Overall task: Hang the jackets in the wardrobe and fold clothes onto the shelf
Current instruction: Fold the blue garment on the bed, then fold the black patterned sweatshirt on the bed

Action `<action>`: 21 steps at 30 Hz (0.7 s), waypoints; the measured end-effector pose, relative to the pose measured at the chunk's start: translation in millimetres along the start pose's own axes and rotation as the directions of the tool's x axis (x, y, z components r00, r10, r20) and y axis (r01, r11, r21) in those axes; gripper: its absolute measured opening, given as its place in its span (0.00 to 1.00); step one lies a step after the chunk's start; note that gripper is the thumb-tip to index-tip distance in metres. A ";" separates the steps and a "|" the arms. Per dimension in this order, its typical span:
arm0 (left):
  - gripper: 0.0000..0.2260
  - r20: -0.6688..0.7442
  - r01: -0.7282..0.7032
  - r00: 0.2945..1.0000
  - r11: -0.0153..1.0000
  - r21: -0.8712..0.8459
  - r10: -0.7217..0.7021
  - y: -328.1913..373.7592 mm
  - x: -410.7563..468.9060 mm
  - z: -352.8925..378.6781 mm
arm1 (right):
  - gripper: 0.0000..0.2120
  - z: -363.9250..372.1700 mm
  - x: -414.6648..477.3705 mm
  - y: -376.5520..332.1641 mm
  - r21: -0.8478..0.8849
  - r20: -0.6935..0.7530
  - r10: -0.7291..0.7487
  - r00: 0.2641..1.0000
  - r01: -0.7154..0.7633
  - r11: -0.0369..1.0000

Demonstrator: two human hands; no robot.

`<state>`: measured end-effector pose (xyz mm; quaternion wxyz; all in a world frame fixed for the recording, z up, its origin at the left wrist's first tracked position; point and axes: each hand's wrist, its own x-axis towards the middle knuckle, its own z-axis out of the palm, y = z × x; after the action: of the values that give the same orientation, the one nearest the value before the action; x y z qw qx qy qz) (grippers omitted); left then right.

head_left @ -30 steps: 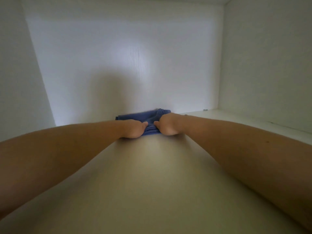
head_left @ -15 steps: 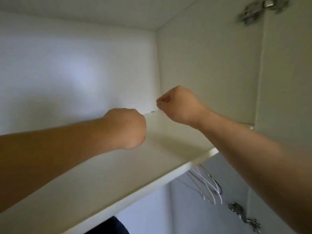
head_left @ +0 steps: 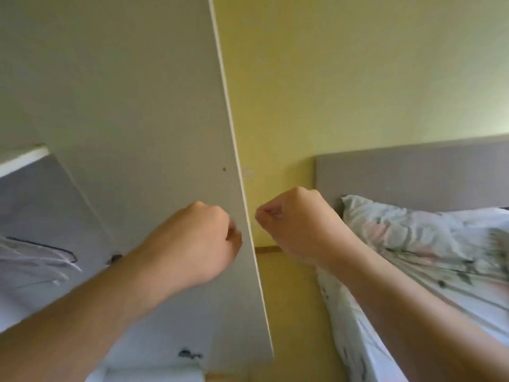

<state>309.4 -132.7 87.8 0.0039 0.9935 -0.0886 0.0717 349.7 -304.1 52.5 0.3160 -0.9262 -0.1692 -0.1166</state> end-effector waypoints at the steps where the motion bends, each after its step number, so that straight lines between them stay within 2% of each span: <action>1: 0.18 0.014 -0.042 0.999 0.993 -0.113 0.044 21.6 12.3 19.5 | 0.18 -7.4 -16.7 27.6 -0.029 -0.014 0.079 0.997 -0.080 0.996; 3: 0.14 0.030 -0.091 0.993 0.922 -0.377 0.110 68.1 35.0 60.5 | 0.19 -20.0 -52.4 81.7 -0.074 -0.063 0.225 0.972 -0.229 0.971; 5: 0.12 0.096 -0.057 0.984 0.777 -0.627 0.149 122.0 46.7 102.1 | 0.18 -29.4 -92.4 133.3 -0.085 -0.101 0.386 0.917 -0.394 0.915; 7: 0.11 0.195 -0.002 0.957 0.678 -0.735 0.214 174.7 49.1 148.7 | 0.19 -33.6 -137.1 179.7 -0.091 -0.112 0.542 0.833 -0.551 0.829; 9: 0.11 0.267 -0.026 0.904 0.668 -0.744 0.333 222.8 47.1 193.4 | 0.21 -36.4 -182.9 216.6 -0.073 -0.127 0.680 0.722 -0.690 0.720; 11: 0.12 0.347 -0.058 0.826 0.679 -0.732 0.444 264.6 41.4 232.2 | 0.20 -37.3 -226.7 242.8 -0.051 -0.129 0.803 0.582 -0.813 0.580; 14: 0.12 0.446 -0.136 0.664 0.684 -0.717 0.600 314.9 24.7 275.8 | 0.15 -27.0 -288.8 270.2 0.035 -0.140 0.919 0.368 -0.926 0.376; 15: 0.12 0.472 -0.177 0.599 0.682 -0.710 0.647 329.0 18.4 287.0 | 0.17 -22.1 -308.6 278.0 0.071 -0.145 0.945 0.292 -0.950 0.304; 18: 0.11 0.530 -0.239 0.421 0.653 -0.718 0.737 365.1 -0.1 315.7 | 0.18 -1.6 -363.8 297.5 0.146 -0.167 0.983 0.075 -0.984 0.100; 21: 0.10 0.573 -0.263 0.293 0.641 -0.721 0.765 398.5 -19.8 343.2 | 0.15 23.8 -418.0 316.3 0.225 -0.111 0.988 -0.111 -0.971 -0.084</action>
<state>268.4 -528.5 -256.6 0.1905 0.7614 -0.4229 -0.4530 92.0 -624.4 -273.6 0.3486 -0.7159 0.6030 0.0482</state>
